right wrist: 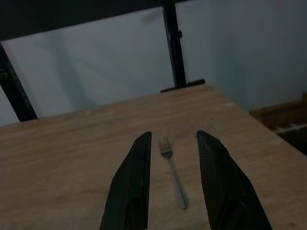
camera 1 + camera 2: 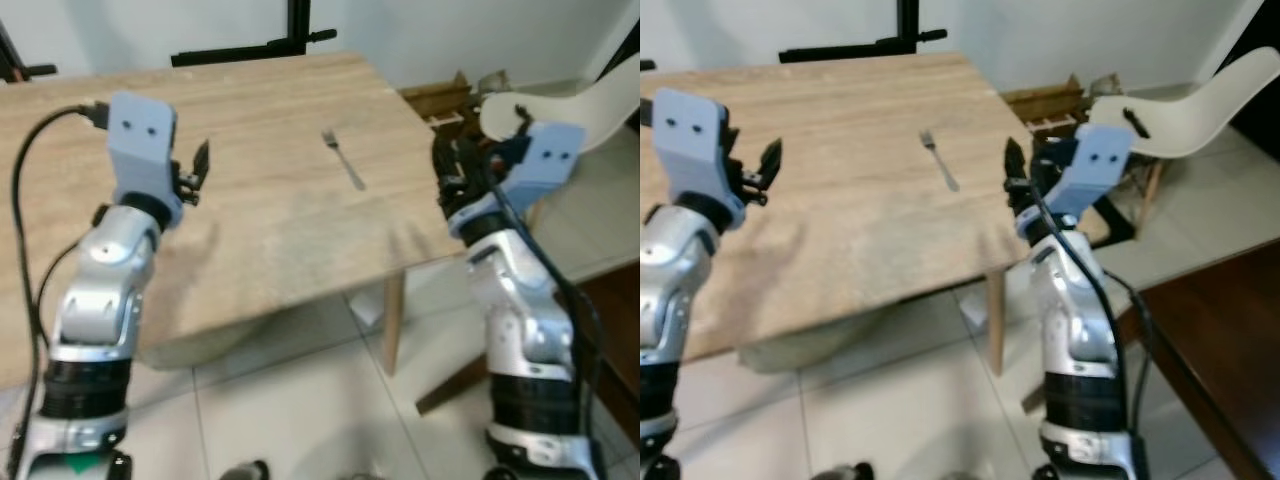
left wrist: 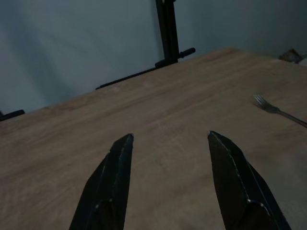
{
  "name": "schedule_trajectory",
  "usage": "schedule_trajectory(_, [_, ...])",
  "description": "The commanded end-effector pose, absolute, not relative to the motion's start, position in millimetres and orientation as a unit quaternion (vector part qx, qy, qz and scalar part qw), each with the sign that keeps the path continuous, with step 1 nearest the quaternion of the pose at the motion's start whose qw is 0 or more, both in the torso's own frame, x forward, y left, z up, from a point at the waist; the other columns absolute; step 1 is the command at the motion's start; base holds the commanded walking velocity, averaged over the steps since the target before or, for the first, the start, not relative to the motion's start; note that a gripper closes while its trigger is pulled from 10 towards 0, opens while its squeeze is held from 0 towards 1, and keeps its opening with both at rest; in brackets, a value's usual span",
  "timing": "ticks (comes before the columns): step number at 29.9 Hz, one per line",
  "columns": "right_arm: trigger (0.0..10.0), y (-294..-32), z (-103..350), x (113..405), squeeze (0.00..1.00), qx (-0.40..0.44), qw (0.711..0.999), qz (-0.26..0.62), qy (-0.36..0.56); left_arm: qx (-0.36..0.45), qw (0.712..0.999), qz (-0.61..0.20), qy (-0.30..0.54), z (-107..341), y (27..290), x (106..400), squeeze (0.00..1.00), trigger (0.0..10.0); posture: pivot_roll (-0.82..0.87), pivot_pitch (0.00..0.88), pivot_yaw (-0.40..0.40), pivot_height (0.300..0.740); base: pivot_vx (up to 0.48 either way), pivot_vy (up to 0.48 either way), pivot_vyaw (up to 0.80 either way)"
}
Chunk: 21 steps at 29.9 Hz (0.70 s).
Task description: Setting the table
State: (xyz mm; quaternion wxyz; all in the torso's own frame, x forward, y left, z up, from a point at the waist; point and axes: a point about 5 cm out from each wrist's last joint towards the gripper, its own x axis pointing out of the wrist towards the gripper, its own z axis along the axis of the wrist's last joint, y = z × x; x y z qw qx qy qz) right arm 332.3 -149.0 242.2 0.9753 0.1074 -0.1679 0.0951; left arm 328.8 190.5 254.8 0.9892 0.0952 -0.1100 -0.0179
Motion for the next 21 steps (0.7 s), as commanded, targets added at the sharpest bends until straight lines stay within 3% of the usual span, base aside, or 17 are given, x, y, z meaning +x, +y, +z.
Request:
schedule_trajectory(1, [10.0, -155, 242, 333, 0.0, 0.107, 0.976, 0.084, -0.169, 0.1, 0.989, -0.023, -0.103, 251, 188, 328, 0.0, 10.0, -0.04, 0.06, 0.045, 0.74, 0.48, 0.0, 0.0])
schedule_trajectory(15, [10.0, -150, 235, 342, 0.0, 0.068, 0.979, 0.132, -0.143, 0.104, 0.989, -0.027, -0.099, 250, 187, 330, 0.0, 10.0, -0.05, 0.073, 0.053, 0.74, 0.48, 0.0, 0.0])
schedule_trajectory(21, [10.0, -134, 230, 357, 0.0, 0.017, 0.974, 0.196, -0.114, 0.107, 0.989, -0.043, -0.091, 248, 180, 332, 0.0, 10.0, -0.06, 0.089, 0.067, 0.74, 0.114, 0.0, 0.0])
